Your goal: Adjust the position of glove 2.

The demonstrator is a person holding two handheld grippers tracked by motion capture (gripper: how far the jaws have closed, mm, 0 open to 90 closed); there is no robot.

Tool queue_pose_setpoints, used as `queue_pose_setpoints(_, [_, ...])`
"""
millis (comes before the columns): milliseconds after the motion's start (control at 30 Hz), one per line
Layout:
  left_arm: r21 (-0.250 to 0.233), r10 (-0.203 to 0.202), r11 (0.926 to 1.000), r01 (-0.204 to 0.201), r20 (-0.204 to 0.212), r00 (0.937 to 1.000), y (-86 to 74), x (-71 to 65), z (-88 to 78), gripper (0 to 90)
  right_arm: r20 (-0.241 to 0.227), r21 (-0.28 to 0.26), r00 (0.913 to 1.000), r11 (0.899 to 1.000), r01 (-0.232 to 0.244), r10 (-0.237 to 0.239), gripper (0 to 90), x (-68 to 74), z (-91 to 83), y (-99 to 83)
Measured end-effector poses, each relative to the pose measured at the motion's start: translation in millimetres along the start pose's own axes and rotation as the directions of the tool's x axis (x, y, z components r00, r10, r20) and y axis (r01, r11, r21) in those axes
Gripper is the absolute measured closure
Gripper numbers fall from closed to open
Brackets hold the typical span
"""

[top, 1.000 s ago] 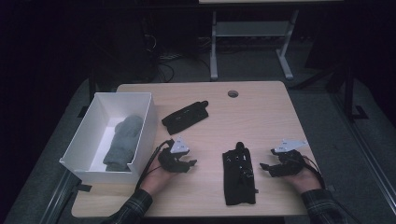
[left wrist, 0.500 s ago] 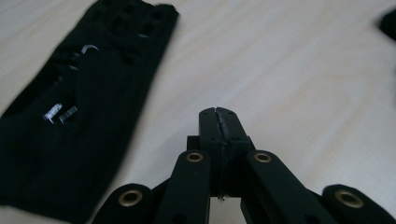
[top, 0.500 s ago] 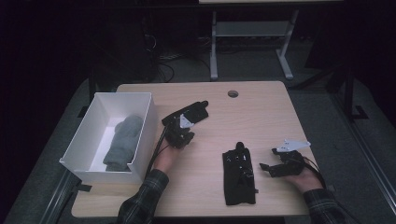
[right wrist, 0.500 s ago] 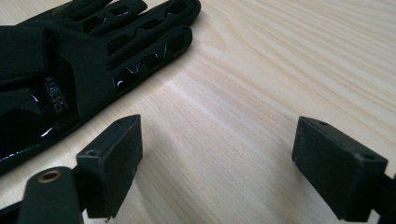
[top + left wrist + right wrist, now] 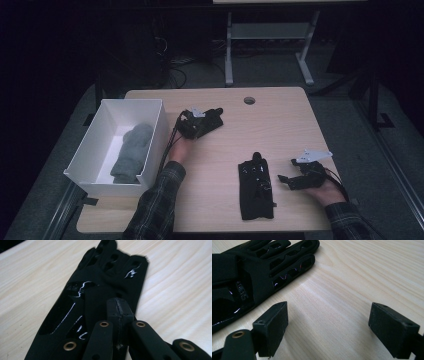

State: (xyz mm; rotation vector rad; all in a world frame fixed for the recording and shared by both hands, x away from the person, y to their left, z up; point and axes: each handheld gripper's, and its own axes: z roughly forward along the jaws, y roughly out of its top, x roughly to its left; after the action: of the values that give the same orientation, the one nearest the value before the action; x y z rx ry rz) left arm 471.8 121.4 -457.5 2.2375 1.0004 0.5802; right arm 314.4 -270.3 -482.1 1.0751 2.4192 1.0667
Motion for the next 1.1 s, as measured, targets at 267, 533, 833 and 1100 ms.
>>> queue_pose_setpoints(267, [0.018, -0.006, 0.9998, 0.005, 0.050, 0.9987, -6.0, -5.0, 3.1, 89.7, 0.001, 0.000, 1.0000, 1.000, 0.000, 0.000, 15.8, 0.0, 0.1, 0.0])
queue_pose_setpoints(533, [0.005, 0.009, 0.9999, -0.010, 0.163, 0.9865, -12.8, -33.6, -9.4, 89.7, 0.001, 0.003, 1.0000, 1.000, -0.006, 0.006, 15.8, 0.4, 0.0, 0.4])
queue_pose_setpoints(833, [-0.007, 0.026, 0.9997, -0.025, 0.266, 0.9635, -24.5, -70.6, -27.9, 89.7, 0.002, 0.002, 1.0000, 1.000, -0.002, 0.002, 15.7, 0.2, 0.2, 0.4])
queue_pose_setpoints(1100, [-0.068, 0.049, 0.9972, -0.032, 0.258, 0.9648, -11.2, -69.3, -48.7, 89.7, 0.003, 0.002, 1.0000, 1.000, -0.002, 0.002, 15.6, 0.3, 0.3, 0.5])
